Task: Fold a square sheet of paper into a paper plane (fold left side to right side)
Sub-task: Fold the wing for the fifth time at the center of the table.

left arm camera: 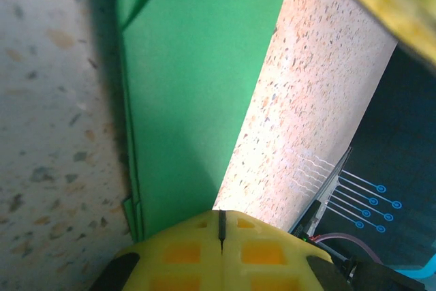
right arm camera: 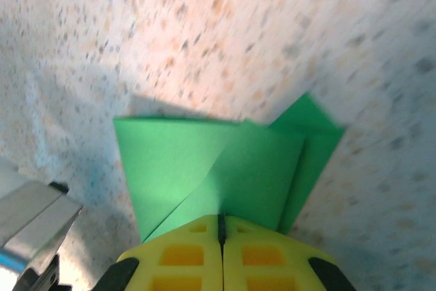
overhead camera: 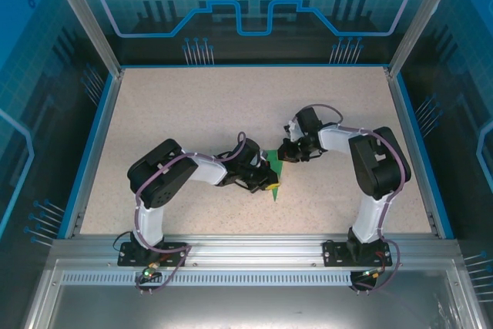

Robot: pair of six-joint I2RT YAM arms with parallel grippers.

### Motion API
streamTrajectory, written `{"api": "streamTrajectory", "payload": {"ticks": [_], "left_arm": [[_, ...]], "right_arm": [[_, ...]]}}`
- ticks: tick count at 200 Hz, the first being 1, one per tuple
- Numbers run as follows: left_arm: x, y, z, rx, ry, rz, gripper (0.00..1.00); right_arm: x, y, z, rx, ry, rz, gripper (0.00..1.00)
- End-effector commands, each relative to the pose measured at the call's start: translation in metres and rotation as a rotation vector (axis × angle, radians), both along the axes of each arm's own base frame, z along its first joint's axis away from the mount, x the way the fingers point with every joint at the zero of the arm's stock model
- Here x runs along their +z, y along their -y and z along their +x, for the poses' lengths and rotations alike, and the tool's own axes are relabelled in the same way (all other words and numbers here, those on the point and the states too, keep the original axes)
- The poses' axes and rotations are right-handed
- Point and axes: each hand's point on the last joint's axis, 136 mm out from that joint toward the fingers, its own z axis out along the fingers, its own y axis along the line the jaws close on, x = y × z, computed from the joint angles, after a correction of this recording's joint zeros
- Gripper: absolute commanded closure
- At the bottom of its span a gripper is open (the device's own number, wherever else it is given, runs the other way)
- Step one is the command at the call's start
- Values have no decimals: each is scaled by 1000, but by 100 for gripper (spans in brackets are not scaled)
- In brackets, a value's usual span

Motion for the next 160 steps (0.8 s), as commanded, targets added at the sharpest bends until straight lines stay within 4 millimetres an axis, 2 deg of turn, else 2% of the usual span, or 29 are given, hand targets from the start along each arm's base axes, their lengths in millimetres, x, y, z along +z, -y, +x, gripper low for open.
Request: {"api": "streamTrajectory", "payload": {"ticks": [1,29,115,136,160], "left_arm": [[-55,-28,-38,5,-185,182,100],[-56,-29,-38,6,-186,184,100],[-53,-27,-37,5,-179,175,100],[-49,-24,-34,9,-168,166,100],[-43,-21,-31,11,-147,157,100]], "right_arm": [[-5,20,28,-44,65,-72,94],[-8,24,36,-49,55,-76,94],[1,41,70,-89,84,-74,94],[19,39,74,-88,119,-54,94],[49,37,61,-94,183,-23,94]]}}
